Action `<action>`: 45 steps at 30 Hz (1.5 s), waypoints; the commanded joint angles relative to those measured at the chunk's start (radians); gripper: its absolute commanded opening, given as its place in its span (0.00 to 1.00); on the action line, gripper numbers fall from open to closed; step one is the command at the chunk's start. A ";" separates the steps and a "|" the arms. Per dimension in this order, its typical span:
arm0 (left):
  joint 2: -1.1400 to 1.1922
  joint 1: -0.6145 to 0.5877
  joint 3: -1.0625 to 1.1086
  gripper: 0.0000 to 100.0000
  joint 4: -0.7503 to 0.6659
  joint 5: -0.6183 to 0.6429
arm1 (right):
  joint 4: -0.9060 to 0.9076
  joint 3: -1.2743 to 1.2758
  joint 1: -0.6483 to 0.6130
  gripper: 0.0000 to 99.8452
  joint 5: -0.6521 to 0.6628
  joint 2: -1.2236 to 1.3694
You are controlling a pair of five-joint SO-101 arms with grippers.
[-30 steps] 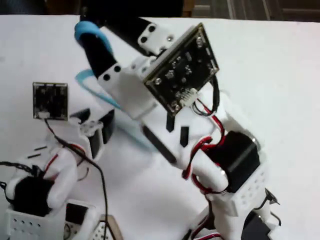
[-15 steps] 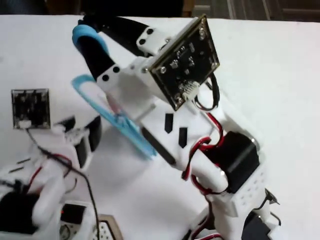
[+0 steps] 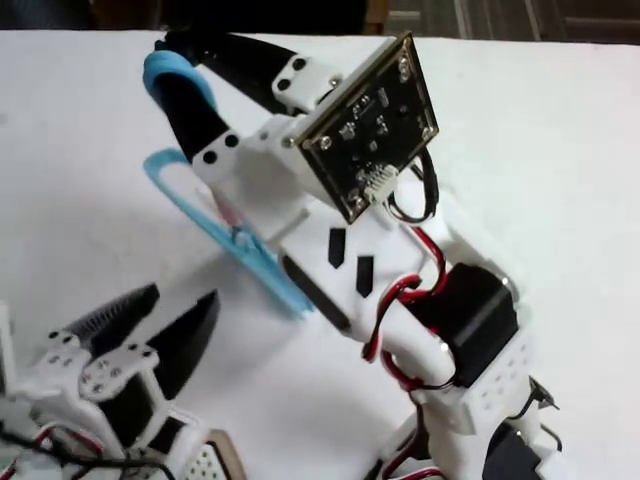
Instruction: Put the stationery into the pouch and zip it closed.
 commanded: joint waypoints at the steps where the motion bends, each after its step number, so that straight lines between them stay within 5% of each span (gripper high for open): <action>1: -0.001 0.004 0.014 0.24 -0.005 0.077 | -0.004 -0.003 -0.004 0.02 -0.002 -0.012; 9: 0.262 0.007 -0.095 0.24 -0.011 0.138 | -0.005 -0.005 -0.004 0.02 -0.008 0.019; 15: 0.447 0.174 -0.247 0.24 -0.003 0.189 | -0.021 -0.011 -0.005 0.02 -0.008 0.033; 20: 0.512 0.174 -0.206 0.24 0.000 0.169 | -0.027 -0.012 -0.005 0.02 -0.002 0.027; 31: 0.512 -0.182 -0.005 0.20 0.000 0.005 | -0.027 -0.012 0.022 0.02 -0.009 0.027; 45: 0.513 -0.170 -0.041 0.02 -0.028 -0.262 | -0.064 -0.011 0.208 0.02 -0.120 0.027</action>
